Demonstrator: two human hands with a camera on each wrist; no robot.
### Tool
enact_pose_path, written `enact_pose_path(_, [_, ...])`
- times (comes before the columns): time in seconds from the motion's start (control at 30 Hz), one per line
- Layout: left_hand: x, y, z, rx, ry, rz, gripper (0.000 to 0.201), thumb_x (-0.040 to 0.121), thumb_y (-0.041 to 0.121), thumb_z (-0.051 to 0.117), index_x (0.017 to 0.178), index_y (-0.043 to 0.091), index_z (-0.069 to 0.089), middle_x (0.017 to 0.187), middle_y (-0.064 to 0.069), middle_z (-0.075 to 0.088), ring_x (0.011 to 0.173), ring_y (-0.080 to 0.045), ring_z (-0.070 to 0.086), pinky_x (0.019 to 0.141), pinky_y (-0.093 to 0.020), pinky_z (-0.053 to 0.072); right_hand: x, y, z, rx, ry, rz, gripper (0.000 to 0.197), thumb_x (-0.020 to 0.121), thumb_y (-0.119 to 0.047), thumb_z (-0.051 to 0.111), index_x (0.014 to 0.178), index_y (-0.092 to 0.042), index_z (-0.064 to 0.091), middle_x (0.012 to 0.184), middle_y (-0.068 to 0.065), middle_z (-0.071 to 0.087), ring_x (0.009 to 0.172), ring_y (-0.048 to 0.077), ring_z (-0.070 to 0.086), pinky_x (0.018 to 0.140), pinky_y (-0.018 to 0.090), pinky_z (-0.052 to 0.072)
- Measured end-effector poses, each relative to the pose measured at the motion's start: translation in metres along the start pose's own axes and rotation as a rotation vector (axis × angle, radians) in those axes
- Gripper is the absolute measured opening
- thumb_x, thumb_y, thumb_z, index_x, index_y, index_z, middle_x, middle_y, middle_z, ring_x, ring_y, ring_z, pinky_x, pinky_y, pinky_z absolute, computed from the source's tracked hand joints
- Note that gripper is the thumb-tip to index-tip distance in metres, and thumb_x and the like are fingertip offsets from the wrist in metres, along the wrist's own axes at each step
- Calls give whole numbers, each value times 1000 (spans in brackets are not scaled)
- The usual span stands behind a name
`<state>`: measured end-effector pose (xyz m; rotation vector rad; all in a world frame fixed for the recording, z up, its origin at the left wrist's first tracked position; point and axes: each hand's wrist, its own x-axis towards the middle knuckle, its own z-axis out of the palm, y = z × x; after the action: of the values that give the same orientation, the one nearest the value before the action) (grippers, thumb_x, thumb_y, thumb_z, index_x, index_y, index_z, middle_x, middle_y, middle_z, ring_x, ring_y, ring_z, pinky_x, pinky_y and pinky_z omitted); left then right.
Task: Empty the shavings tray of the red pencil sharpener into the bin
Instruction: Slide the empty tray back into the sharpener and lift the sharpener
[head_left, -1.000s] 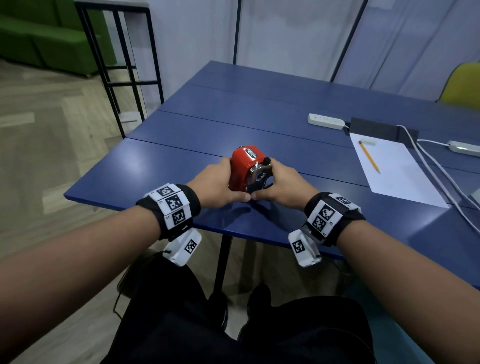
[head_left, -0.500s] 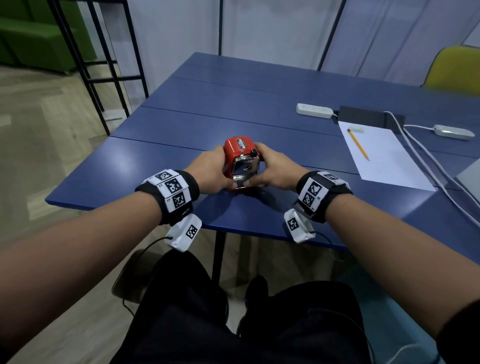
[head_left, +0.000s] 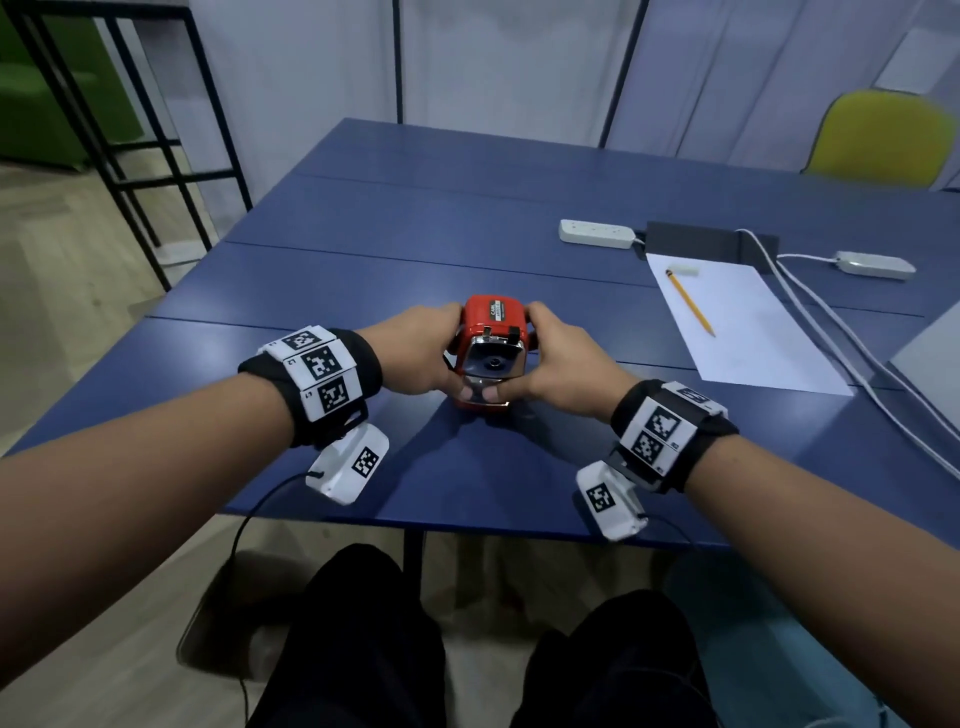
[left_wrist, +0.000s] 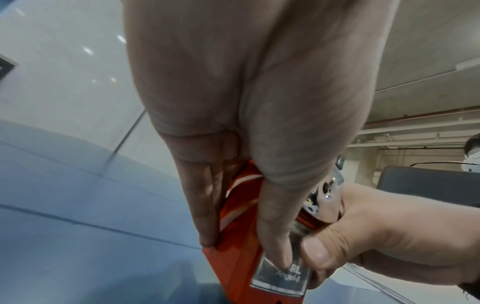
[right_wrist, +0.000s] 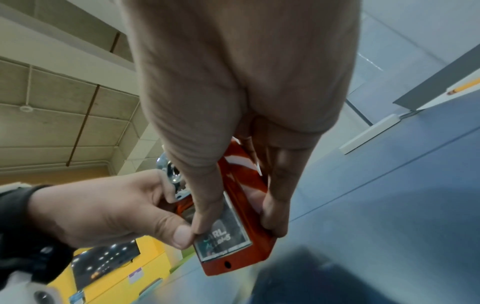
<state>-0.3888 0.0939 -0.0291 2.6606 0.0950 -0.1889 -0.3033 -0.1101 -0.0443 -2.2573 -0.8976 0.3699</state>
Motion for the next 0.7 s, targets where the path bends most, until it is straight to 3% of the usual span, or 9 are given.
enact_pose_path(0.1, [30,16,-3,43,-12,50,78,73,37,94,133,14,50,128,-3,68,112,-25,68,100,-46,55,3,17,-22,19,31,22,79,69,-36,101,131,-25,52,121,-9,71,106,6,68,82,15,48])
enact_pose_path(0.17, [53,27,-4,50,-19,68,78,72,38,94,133,14,51,127,-2,68,111,-25,68,100,-46,55,7,28,-38,25,55,34,80,70,-38,100,133,-26,52,123,-10,71,111,10,68,87,25,57])
enact_pose_path(0.23, [79,41,-7,58,-22,97,81,71,39,95,134,14,51,128,-2,67,114,-26,67,100,-46,55,12,40,-56,80,79,62,80,71,-33,100,135,-27,52,123,-9,71,109,9,70,80,32,66])
enact_pose_path(0.3, [106,56,-11,75,-13,120,82,71,40,94,134,13,50,131,-3,66,118,-27,65,101,-45,54,19,53,-74,127,104,84,79,73,-28,100,136,-25,53,121,-8,71,105,8,71,76,32,66])
enact_pose_path(0.47, [175,93,-20,64,11,143,80,72,36,94,137,13,51,131,-2,64,120,-26,62,97,-36,51,49,85,-120,216,162,137,79,75,-12,98,138,-23,52,122,-2,72,102,23,77,79,48,70])
enact_pose_path(0.63, [239,120,-25,48,39,133,75,73,30,95,134,14,55,120,-4,68,103,-25,66,89,-34,54,91,124,-159,254,188,175,80,75,0,95,140,-16,51,114,6,73,94,22,72,83,56,66])
enact_pose_path(0.7, [263,127,-25,60,60,116,76,72,32,95,134,12,55,124,-6,69,108,-28,68,94,-36,55,111,140,-170,246,202,201,83,73,1,96,141,-15,51,119,11,74,96,25,73,82,56,65])
